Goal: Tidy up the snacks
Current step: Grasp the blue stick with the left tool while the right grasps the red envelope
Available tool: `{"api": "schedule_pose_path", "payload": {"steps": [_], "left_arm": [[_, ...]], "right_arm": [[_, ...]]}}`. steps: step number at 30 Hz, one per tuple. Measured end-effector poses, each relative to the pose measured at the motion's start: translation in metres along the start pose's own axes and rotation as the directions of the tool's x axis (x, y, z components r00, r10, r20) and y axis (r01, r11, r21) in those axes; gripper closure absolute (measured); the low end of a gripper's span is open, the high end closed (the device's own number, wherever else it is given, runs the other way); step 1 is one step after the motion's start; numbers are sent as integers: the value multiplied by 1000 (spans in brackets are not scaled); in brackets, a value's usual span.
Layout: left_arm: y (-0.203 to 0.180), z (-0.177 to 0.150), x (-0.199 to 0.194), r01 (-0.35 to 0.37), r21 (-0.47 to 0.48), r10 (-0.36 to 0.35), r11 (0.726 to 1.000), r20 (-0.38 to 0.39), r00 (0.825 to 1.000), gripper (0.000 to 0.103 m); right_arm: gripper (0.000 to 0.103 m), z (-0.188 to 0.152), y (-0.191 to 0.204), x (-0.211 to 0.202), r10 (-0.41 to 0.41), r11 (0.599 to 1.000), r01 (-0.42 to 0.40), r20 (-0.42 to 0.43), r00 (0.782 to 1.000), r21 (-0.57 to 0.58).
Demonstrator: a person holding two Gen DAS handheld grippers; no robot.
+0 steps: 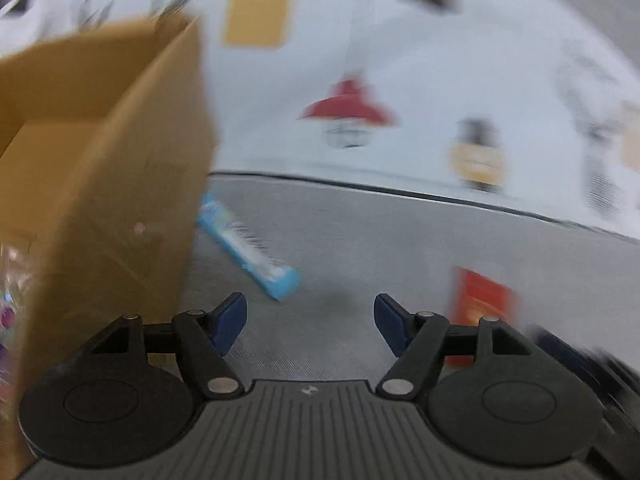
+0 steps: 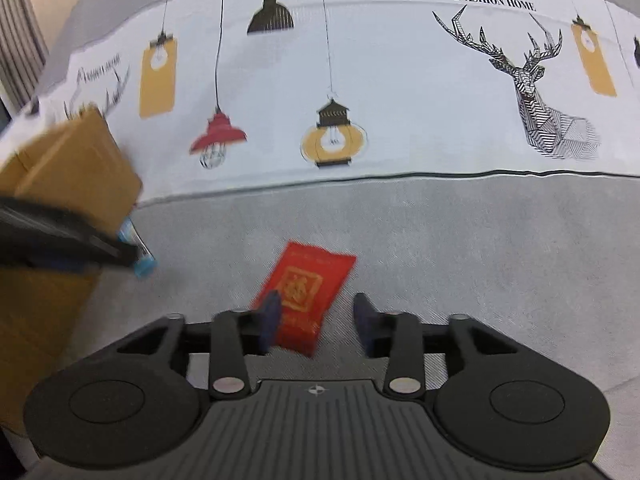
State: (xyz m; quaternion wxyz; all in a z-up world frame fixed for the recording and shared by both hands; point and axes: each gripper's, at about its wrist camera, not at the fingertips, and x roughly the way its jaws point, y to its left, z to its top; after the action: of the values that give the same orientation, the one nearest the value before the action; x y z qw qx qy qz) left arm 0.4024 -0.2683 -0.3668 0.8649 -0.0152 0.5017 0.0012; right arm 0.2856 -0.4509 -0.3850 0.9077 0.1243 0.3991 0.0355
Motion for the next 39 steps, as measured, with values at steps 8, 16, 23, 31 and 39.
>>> {"api": "schedule_pose_path", "payload": {"steps": [8, 16, 23, 31, 39], "left_arm": [[1, 16, 45, -52, -39, 55, 998, 98, 994, 24], [7, -11, 18, 307, 145, -314, 941, 32, 949, 87], [9, -20, 15, 347, 147, -351, 926, 4, 936, 83], [-1, 6, 33, 340, 105, -340, 935, -21, 940, 80], [-6, -1, 20, 362, 224, -365, 905, -28, 931, 94]], "right_arm": [[49, 1, 18, 35, 21, 999, -22, -37, 999, -36], [81, 10, 20, 41, -11, 998, 10, -22, 1000, -59], [91, 10, 17, 25, 23, 999, -23, -7, 1000, -38], [79, 9, 11, 37, 46, 998, -45, -23, 999, 41], [102, 13, 5, 37, 36, 994, -37, 17, 999, 107]]}}
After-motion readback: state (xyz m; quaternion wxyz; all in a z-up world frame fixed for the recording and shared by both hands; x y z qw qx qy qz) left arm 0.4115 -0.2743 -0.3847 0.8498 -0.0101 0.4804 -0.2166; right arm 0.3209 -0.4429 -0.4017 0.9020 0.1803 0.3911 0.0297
